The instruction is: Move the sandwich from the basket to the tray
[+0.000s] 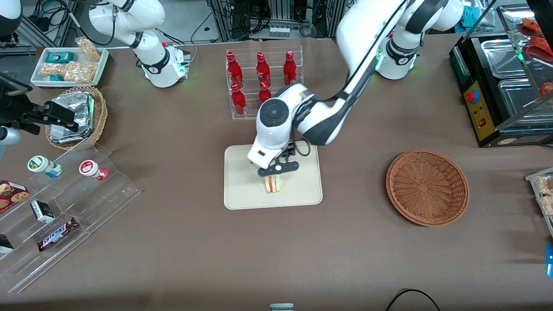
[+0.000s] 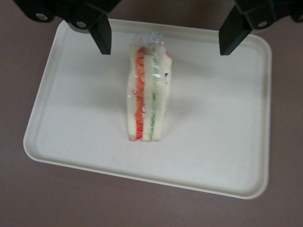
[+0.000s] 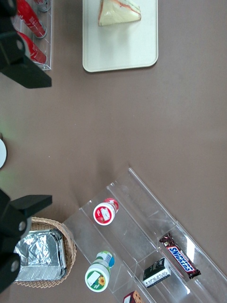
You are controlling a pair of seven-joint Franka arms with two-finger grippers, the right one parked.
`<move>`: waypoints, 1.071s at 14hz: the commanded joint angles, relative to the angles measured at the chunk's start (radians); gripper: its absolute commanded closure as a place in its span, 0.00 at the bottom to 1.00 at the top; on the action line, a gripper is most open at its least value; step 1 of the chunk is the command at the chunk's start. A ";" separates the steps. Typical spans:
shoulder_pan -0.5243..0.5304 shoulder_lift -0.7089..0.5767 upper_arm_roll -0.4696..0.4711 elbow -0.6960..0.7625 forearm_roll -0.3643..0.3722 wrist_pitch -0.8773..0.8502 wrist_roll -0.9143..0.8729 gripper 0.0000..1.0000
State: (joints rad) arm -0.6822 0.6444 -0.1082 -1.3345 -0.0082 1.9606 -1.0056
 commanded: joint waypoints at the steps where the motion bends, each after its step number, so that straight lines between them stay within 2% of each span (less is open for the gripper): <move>1: 0.082 -0.119 0.002 -0.058 -0.004 -0.156 -0.002 0.00; 5: 0.220 -0.279 0.002 -0.265 0.000 -0.160 0.226 0.00; 11: 0.438 -0.561 0.002 -0.527 0.001 -0.170 0.663 0.00; 15: 0.564 -0.687 -0.001 -0.580 0.002 -0.224 0.847 0.00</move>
State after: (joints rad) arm -0.1783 0.0428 -0.0940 -1.8628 -0.0068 1.7588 -0.2238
